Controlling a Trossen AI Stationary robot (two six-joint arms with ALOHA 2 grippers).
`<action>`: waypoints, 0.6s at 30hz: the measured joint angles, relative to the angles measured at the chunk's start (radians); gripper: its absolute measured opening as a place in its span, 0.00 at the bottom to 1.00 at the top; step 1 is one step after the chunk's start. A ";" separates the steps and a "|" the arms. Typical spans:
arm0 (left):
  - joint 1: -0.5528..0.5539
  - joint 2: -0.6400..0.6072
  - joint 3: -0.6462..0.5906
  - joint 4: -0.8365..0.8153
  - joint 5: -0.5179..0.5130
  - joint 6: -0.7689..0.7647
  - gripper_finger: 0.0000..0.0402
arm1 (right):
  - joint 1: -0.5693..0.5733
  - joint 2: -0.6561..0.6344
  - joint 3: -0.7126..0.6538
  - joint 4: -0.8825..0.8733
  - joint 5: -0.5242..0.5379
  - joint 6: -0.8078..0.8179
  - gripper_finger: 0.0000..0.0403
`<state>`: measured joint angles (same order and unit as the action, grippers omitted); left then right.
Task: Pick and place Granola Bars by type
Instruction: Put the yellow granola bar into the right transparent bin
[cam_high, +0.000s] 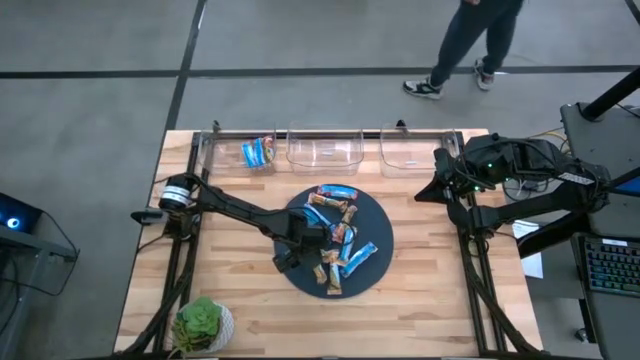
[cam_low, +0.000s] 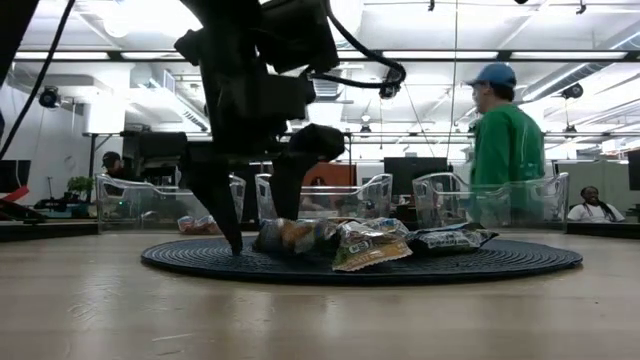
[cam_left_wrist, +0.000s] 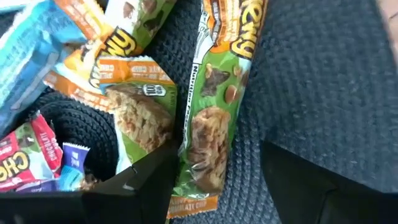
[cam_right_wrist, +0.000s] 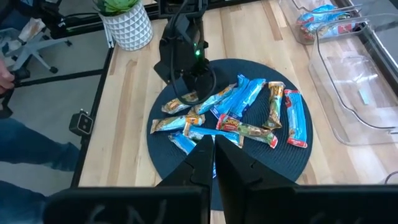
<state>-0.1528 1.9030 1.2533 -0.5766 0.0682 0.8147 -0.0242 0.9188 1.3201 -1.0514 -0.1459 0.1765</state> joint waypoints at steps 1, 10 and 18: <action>0.000 0.000 0.000 -0.003 -0.002 -0.001 0.53 | 0.000 0.000 0.000 0.000 0.000 0.001 0.02; 0.000 0.000 0.000 -0.005 -0.007 -0.001 0.49 | 0.000 0.000 -0.001 0.000 0.018 0.004 0.02; 0.000 0.000 0.000 -0.008 -0.007 -0.005 0.33 | 0.000 0.000 -0.001 0.001 0.019 0.000 0.02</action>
<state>-0.1528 1.9030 1.2530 -0.5842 0.0608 0.8093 -0.0245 0.9188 1.3190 -1.0509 -0.1272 0.1764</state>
